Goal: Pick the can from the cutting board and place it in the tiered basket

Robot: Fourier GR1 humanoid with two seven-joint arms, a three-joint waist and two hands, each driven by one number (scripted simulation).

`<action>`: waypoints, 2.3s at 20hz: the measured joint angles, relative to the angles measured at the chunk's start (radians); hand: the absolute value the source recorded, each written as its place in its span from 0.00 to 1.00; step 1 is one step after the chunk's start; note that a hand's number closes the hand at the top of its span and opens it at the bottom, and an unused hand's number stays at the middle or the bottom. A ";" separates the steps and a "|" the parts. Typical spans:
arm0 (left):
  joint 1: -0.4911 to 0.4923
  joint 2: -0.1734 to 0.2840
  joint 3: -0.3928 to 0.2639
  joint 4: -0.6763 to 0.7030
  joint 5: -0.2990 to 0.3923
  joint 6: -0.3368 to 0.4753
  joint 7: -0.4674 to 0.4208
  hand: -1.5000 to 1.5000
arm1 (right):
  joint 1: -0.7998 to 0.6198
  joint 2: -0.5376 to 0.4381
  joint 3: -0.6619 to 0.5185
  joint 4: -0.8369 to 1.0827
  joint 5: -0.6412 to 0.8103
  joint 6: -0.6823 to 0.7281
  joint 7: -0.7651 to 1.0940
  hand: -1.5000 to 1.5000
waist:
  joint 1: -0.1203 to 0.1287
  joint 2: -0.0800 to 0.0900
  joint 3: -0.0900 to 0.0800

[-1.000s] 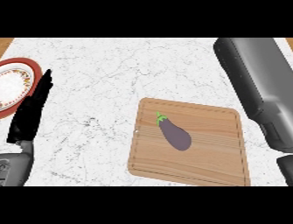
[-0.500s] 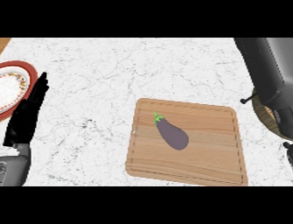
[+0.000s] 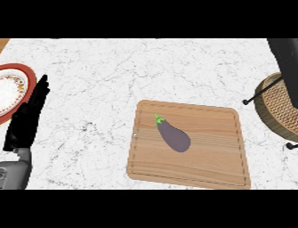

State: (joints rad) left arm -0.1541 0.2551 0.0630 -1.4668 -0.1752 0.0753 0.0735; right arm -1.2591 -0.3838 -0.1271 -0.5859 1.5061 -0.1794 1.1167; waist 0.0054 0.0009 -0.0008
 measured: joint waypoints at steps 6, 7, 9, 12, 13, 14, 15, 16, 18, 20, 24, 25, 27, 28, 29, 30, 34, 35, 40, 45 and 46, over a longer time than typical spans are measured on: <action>0.012 0.017 0.020 0.003 0.010 -0.016 -0.011 0.50 | 0.054 -0.071 -0.006 -0.015 0.027 0.071 -0.025 1.00 | -0.008 -0.008 -0.005; 0.017 0.017 0.021 -0.004 0.010 -0.016 -0.010 0.50 | 0.063 -0.078 -0.008 -0.032 0.025 0.089 -0.031 1.00 | -0.009 -0.010 -0.007; 0.014 0.008 0.016 0.004 0.001 -0.008 -0.010 0.50 | 0.089 -0.085 -0.015 -0.075 0.012 0.117 -0.048 1.00 | -0.014 -0.013 -0.009; 0.012 0.012 0.022 -0.009 0.002 -0.011 0.011 0.50 | 0.131 -0.105 -0.037 -0.137 -0.023 0.151 -0.080 1.00 | -0.015 -0.017 -0.011; 0.017 0.012 0.023 -0.007 0.002 -0.012 0.002 0.50 | 0.151 -0.115 -0.047 -0.158 -0.037 0.156 -0.094 1.00 | -0.016 -0.018 -0.012; 0.023 0.015 0.027 -0.015 0.006 -0.017 0.004 0.50 | 0.177 -0.119 -0.057 -0.185 -0.052 0.157 -0.101 1.00 | -0.018 -0.019 -0.013; 0.021 0.013 0.023 -0.024 0.005 -0.017 0.013 0.50 | 0.190 -0.121 -0.069 -0.201 -0.067 0.160 -0.105 1.00 | -0.017 -0.019 -0.013; 0.018 0.014 0.027 -0.017 0.002 -0.014 0.008 0.50 | 0.207 -0.124 -0.080 -0.221 -0.082 0.160 -0.110 1.00 | -0.017 -0.019 -0.014; 0.033 0.006 0.020 -0.031 -0.003 -0.012 0.007 0.50 | 0.238 -0.127 -0.101 -0.261 -0.113 0.165 -0.119 1.00 | -0.016 -0.021 -0.015; 0.039 0.012 0.026 -0.041 0.001 -0.018 0.008 0.50 | 0.268 -0.126 -0.121 -0.302 -0.144 0.171 -0.127 1.00 | -0.016 -0.023 -0.017; 0.030 0.007 0.025 -0.033 -0.003 -0.015 0.008 0.50 | 0.316 -0.109 -0.209 -0.359 -0.226 0.145 -0.116 0.00 | -0.021 -0.026 -0.020; 0.034 0.002 0.021 -0.039 -0.005 -0.012 0.008 0.50 | 0.337 -0.107 -0.232 -0.371 -0.242 0.132 -0.114 0.00 | -0.021 -0.028 -0.022; 0.023 0.002 0.026 -0.022 -0.004 -0.011 0.007 0.50 | 0.375 -0.094 -0.255 -0.414 -0.267 0.128 -0.110 0.00 | -0.027 -0.030 -0.022; 0.019 0.004 0.030 -0.015 0.000 -0.017 0.007 0.50 | 0.389 -0.091 -0.266 -0.430 -0.276 0.122 -0.109 0.00 | -0.025 -0.029 -0.021; 0.017 -0.004 0.025 -0.006 -0.008 -0.009 0.000 0.50 | 0.412 -0.082 -0.276 -0.450 -0.285 0.102 -0.112 0.00 | -0.026 -0.029 -0.020; 0.025 -0.002 0.029 -0.003 -0.008 -0.008 -0.010 0.50 | 0.441 -0.068 -0.281 -0.478 -0.292 0.078 -0.116 0.00 | -0.025 -0.028 -0.018; 0.013 -0.007 0.025 -0.007 -0.013 -0.012 0.002 0.50 | 0.515 -0.036 -0.288 -0.589 -0.302 0.012 -0.119 0.00 | -0.019 -0.020 -0.011; 0.013 -0.004 0.027 -0.005 -0.015 -0.013 -0.004 0.50 | 0.538 -0.035 -0.289 -0.625 -0.303 0.001 -0.120 0.00 | -0.019 -0.019 -0.010; 0.011 -0.014 0.025 -0.011 -0.024 -0.010 0.001 0.50 | 0.597 -0.022 -0.269 -0.776 -0.256 -0.025 -0.101 0.00 | -0.013 -0.009 -0.003; 0.032 -0.016 0.028 -0.033 -0.023 -0.016 0.006 0.50 | 0.665 -0.007 -0.299 -0.980 -0.228 0.030 -0.055 0.00 | -0.017 -0.009 -0.001; 0.033 -0.011 0.034 -0.033 -0.020 -0.019 0.006 0.50 | 0.680 -0.004 -0.315 -1.023 -0.234 0.046 -0.046 0.00 | -0.019 -0.009 -0.001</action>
State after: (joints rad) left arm -0.1208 0.2444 0.0969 -1.5003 -0.1950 0.0565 0.0790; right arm -0.5789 -0.3877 -0.4419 -1.6089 1.2723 -0.1329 1.0704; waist -0.0139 -0.0079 -0.0016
